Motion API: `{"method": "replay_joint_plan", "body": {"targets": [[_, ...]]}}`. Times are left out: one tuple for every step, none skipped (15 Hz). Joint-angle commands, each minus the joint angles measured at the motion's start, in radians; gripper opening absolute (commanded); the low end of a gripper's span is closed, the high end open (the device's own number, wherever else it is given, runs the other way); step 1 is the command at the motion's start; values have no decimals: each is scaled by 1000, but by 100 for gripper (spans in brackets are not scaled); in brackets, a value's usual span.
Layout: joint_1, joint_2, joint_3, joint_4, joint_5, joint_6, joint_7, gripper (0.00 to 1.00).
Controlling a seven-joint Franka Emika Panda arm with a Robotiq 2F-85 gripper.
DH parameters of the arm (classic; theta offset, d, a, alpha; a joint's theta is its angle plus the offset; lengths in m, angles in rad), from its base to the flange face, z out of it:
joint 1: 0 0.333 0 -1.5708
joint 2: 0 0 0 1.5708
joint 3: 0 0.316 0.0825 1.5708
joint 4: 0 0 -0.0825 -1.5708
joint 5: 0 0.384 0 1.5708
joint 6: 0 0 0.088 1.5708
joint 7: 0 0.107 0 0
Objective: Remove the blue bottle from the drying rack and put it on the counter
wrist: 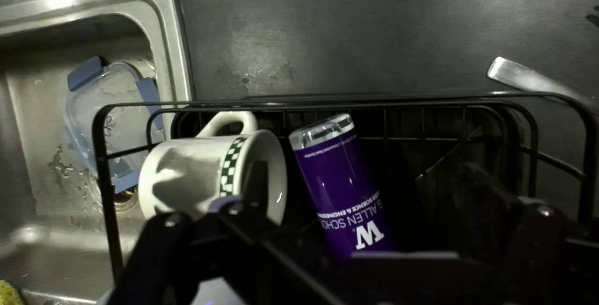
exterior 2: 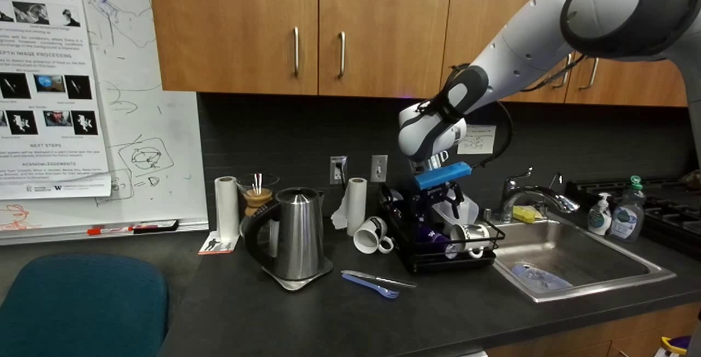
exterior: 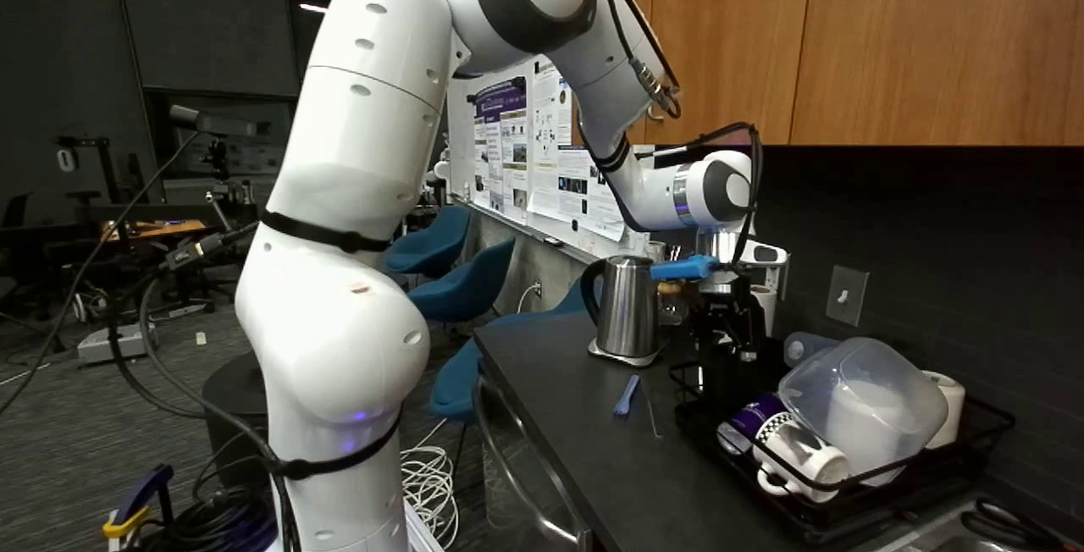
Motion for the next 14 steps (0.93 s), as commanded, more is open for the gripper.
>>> {"method": "replay_joint_plan", "body": {"targets": [[0, 78, -4, 60, 12, 18, -36, 100], [0, 105, -5, 76, 12, 32, -40, 100], [1, 129, -6, 88, 11, 46, -44, 100], [2, 158, -9, 104, 8, 62, -46, 100], [3, 190, -11, 125, 8, 61, -53, 100], [4, 211, -12, 140, 8, 60, -61, 100], [4, 219, -14, 146, 7, 53, -70, 100], [5, 230, -15, 158, 8, 62, -71, 100], [7, 243, -17, 168, 5, 70, -74, 100], [9, 258, -20, 182, 2, 72, -75, 100], [8, 266, -20, 188, 3, 71, -83, 100], [7, 268, -22, 187, 4, 69, -88, 100], [6, 267, -23, 183, 4, 71, -95, 100], [5, 270, -24, 183, 7, 72, -97, 100]]}}
